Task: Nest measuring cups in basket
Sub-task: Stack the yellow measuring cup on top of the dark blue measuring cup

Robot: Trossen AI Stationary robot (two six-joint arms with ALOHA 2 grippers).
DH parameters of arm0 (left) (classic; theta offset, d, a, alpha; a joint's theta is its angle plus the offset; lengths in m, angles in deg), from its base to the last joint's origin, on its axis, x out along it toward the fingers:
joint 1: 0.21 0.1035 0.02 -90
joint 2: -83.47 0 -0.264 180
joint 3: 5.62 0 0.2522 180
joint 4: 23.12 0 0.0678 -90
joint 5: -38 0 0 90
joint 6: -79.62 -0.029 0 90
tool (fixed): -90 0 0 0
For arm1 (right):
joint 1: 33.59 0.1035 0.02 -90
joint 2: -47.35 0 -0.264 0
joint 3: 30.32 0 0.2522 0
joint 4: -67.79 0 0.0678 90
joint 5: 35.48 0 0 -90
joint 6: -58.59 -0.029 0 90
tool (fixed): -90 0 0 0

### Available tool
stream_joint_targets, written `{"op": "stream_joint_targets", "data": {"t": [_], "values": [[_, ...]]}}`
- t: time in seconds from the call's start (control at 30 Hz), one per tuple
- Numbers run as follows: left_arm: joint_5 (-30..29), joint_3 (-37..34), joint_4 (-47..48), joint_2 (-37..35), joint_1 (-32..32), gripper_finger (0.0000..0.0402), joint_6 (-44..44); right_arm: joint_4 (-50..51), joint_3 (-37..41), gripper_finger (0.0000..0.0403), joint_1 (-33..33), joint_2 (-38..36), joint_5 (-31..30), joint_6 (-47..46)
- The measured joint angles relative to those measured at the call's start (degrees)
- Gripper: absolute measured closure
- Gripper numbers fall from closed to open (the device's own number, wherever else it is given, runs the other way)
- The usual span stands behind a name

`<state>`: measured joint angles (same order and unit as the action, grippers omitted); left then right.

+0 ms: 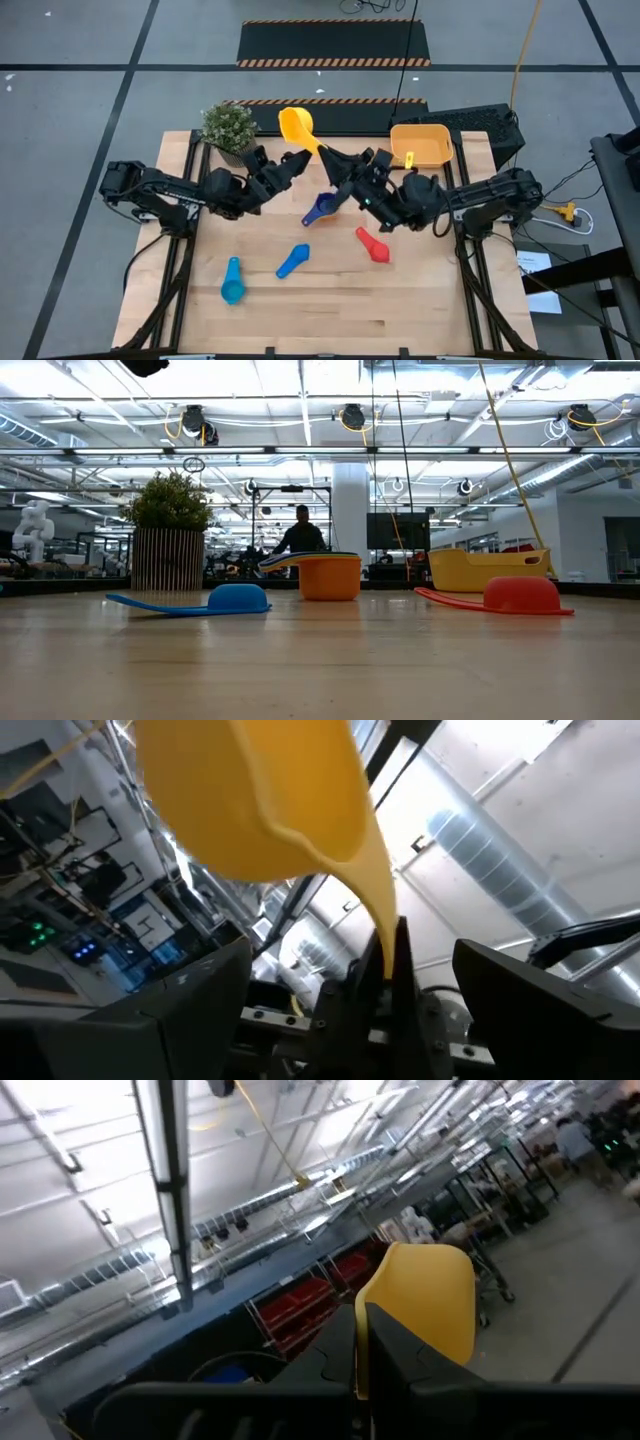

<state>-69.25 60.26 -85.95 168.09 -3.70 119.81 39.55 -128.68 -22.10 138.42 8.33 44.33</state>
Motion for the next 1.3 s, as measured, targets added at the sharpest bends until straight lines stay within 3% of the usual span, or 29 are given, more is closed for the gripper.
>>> {"op": "stream_joint_targets", "data": {"t": [0.43,0.77,0.9,1.03,1.3], "values": [[1.2,0.0,2.6,0.0,2.7,0.006,0.4,11.0,0.0,0.0403,-5.4,-1.5,8.3,-10.1],[2.4,0.0,3.3,0.0,2.7,0.0203,-0.7,12.7,0.0,0.0403,-6.0,-1.5,10.4,-12.2],[0.4,0.0,3.2,0.0,2.7,0.0236,0.4,12.0,0.0,0.0403,-6.2,-1.5,10.4,-12.1],[-1.7,0.0,2.8,0.0,2.7,0.0236,0.6,10.9,0.0,0.0403,-6.2,-1.8,10.3,-11.7],[-3.2,0.0,0.2,0.0,3.0,0.0184,0.2,11.1,0.0,0.0403,-5.4,-1.9,10.3,-15.0]]}}
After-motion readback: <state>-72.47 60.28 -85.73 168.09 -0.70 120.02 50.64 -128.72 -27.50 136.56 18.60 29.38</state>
